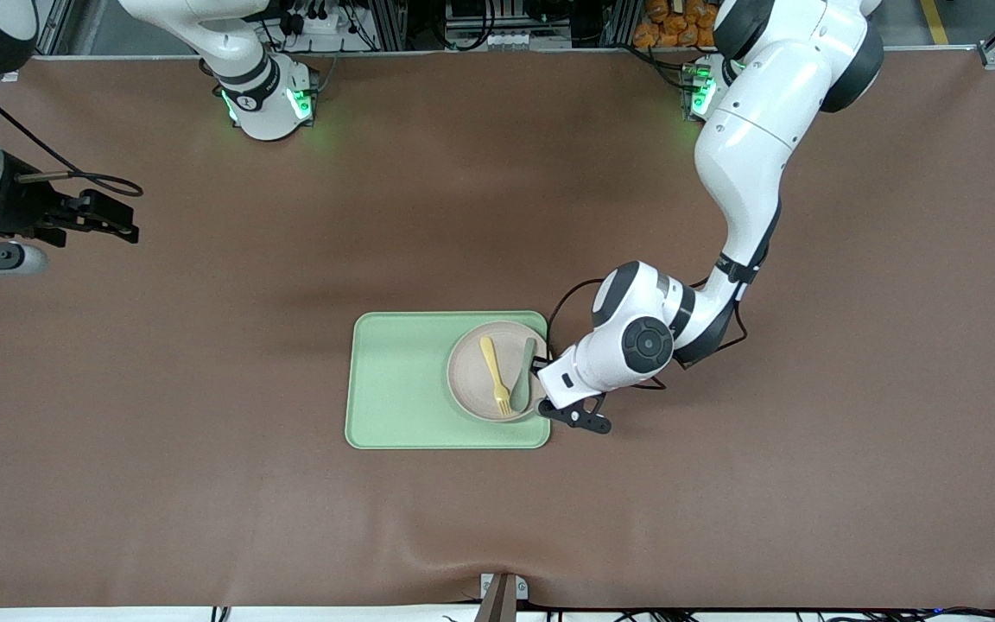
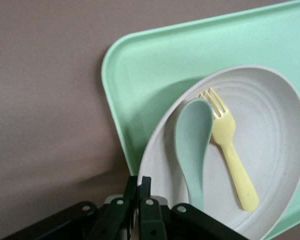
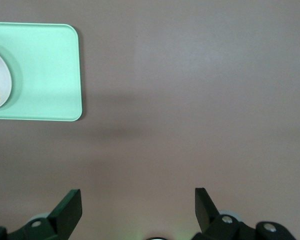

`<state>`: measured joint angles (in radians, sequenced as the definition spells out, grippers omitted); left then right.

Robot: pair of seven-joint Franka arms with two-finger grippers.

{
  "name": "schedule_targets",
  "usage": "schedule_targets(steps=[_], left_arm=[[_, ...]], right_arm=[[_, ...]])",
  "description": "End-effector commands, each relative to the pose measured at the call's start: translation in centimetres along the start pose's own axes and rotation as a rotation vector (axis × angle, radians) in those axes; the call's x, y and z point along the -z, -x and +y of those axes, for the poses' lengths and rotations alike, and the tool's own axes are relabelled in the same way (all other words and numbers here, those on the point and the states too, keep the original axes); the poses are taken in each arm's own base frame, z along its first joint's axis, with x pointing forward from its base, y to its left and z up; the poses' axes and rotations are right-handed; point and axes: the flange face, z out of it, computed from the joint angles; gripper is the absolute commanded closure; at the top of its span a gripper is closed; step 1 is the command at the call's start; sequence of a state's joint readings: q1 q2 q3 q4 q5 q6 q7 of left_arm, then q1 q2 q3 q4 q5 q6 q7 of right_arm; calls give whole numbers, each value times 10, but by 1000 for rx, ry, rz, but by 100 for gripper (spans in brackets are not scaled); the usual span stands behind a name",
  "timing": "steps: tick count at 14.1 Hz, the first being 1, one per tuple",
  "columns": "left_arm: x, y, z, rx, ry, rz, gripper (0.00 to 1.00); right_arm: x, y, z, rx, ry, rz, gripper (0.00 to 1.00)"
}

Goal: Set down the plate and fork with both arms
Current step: 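Lower the plate onto the tray while the right gripper reaches over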

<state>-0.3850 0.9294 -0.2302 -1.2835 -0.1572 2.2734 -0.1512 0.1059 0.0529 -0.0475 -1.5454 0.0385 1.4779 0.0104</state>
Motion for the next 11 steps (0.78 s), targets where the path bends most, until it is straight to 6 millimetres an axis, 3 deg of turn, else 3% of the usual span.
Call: schedule_targets(steps=[1, 2, 10, 11], left_arm=[[1, -5, 12, 15, 35, 23, 100], [-3, -5, 11, 18, 40, 25, 100], [-25, -4, 9, -48, 39, 40, 100], [-26, -3, 11, -50, 39, 46, 84]], right_arm=[[5, 0, -33, 22, -16, -5, 0], [3, -1, -45, -6, -9, -3, 0], [-35, -30, -73, 12, -7, -45, 0], [-37, -32, -85, 30, -2, -41, 0]])
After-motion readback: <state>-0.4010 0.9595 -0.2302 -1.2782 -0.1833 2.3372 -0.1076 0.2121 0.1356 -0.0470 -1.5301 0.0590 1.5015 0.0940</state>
